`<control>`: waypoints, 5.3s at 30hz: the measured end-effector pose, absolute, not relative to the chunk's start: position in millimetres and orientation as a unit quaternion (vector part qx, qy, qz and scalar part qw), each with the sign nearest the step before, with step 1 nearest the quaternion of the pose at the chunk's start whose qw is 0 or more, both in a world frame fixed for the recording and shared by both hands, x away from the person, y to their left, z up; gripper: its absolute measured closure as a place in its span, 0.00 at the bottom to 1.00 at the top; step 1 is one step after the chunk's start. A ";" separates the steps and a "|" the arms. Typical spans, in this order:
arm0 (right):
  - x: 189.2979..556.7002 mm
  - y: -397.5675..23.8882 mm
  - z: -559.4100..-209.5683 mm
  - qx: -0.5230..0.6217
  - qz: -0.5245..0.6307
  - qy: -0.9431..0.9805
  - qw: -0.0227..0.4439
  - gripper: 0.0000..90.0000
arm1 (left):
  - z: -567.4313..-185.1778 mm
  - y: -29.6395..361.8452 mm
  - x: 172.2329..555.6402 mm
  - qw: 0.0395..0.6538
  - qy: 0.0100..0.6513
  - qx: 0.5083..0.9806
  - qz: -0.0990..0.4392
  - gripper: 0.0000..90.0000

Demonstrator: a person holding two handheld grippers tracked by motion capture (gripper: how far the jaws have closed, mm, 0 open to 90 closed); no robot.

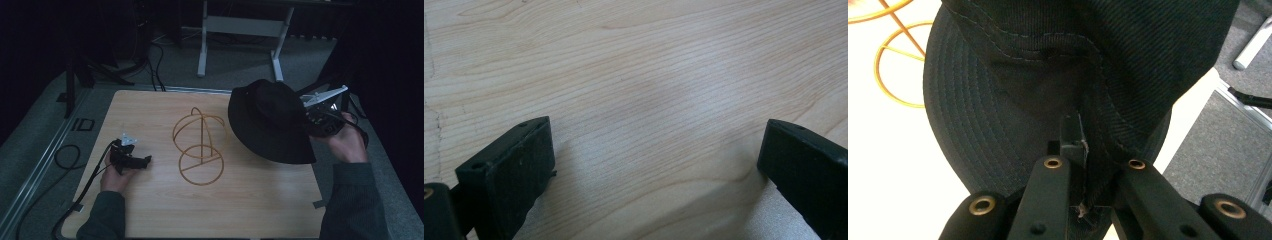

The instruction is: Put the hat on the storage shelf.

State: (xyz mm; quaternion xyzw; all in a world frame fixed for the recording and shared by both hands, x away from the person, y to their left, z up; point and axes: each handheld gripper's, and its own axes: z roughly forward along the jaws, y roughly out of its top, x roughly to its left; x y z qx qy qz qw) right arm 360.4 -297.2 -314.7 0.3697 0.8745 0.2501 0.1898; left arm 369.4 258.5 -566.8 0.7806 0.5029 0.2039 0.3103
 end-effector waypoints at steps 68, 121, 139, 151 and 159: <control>358.6 -294.7 -273.1 0.322 0.332 0.861 0.213 0.98 | -566.8 258.4 369.7 0.311 0.503 0.781 0.203 0.02; 348.2 -233.0 -263.6 0.208 0.401 0.879 0.154 0.98 | -566.7 258.3 369.7 0.310 0.503 0.781 0.203 0.02; 353.3 -187.7 -283.1 0.174 0.366 0.906 0.122 0.98 | -566.8 258.3 369.7 0.311 0.503 0.781 0.204 0.02; 359.0 -167.0 -302.0 0.166 0.335 0.921 0.111 0.96 | -566.7 258.4 369.7 0.310 0.502 0.781 0.203 0.02; 359.7 -156.4 -310.6 0.154 0.319 0.930 0.098 0.91 | -566.7 258.4 369.7 0.310 0.502 0.781 0.203 0.02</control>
